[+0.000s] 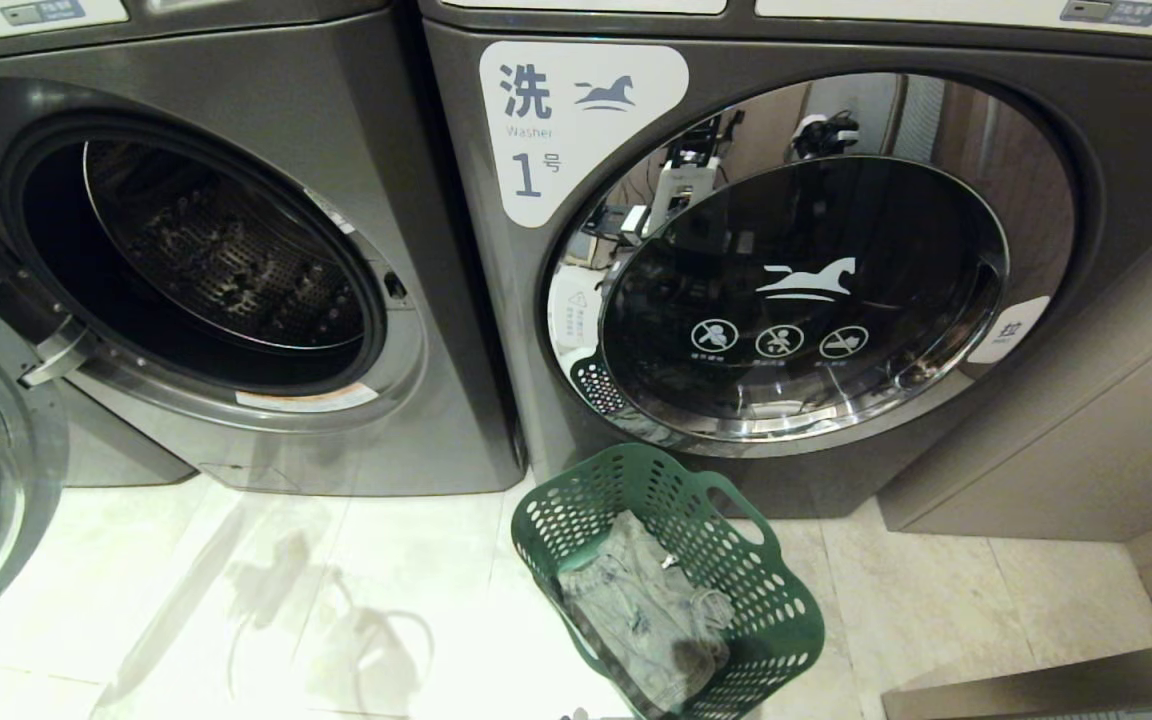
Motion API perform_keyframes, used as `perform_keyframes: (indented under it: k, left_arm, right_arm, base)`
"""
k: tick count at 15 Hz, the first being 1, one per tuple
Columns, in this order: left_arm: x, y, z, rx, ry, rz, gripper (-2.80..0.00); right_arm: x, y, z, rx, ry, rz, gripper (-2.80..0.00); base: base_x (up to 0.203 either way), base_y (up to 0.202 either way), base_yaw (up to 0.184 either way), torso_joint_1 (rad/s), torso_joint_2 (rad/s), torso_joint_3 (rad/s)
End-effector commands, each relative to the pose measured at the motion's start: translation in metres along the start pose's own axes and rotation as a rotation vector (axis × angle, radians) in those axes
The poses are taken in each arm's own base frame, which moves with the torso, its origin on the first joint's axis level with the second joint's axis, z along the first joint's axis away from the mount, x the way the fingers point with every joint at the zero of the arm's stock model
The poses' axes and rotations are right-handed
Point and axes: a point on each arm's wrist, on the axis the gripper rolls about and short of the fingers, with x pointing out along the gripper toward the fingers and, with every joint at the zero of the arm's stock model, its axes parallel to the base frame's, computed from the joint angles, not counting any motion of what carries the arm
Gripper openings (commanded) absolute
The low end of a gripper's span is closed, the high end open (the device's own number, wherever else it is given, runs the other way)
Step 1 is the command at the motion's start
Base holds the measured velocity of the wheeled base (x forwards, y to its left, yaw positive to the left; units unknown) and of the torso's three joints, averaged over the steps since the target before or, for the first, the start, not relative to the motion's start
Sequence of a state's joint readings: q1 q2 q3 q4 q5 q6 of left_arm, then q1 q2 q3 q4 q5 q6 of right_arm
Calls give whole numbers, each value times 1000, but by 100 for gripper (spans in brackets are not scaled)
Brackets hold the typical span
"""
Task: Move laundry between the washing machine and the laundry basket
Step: Open the lid of the washing machine
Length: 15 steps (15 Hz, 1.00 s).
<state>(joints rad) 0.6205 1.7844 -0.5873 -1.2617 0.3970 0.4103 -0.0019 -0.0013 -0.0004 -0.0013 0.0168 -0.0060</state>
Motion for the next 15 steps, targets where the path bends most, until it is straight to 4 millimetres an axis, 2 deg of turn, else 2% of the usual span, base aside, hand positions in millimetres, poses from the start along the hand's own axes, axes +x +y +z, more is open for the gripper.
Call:
perform_keyframes:
  k: [1, 3, 5, 7, 8, 9, 11, 13, 15]
  left_arm:
    - [-21, 8, 20, -26, -82, -32, -280]
    - [-44, -2, 40, -53, -169, -138, -280]
    - [-76, -19, 60, -86, -250, -263, -280]
    - [-123, -30, 67, -98, -288, -426, -280]
    - [-149, -32, 57, -81, -265, -512, -280]
    - [-173, -32, 38, -46, -212, -594, -280]
    - [-218, -18, -3, -4, -87, -754, -280]
    - [-238, -4, -38, 46, 80, -814, -280]
    - [-244, 5, -47, 26, 116, -811, -280]
  right_arm:
    - [0, 0, 0, -1, -1, 1, -280]
    - [0, 0, 0, 0, 0, 2, -280]
    - [0, 0, 0, -1, -1, 1, -280]
    - [0, 0, 0, 0, -1, 0, -280]
    - [0, 0, 0, -1, 0, 0, -280]
    - [0, 0, 0, 0, -2, 2, -280]
    - [0, 0, 0, 0, -1, 2, -280]
    - [0, 0, 0, 0, 0, 0, -280]
    - [0, 0, 0, 0, 0, 1, -280]
  base:
    - [0, 0, 0, 0, 0, 0]
    - [0, 0, 0, 0, 0, 0]
    - [0, 0, 0, 0, 0, 0]
    - [0, 0, 0, 0, 0, 0]
    - [0, 0, 0, 0, 0, 0]
    - [0, 0, 0, 0, 0, 0]
    - [0, 0, 0, 0, 0, 0]
    - [0, 0, 0, 0, 0, 0]
    - [0, 0, 0, 0, 0, 0]
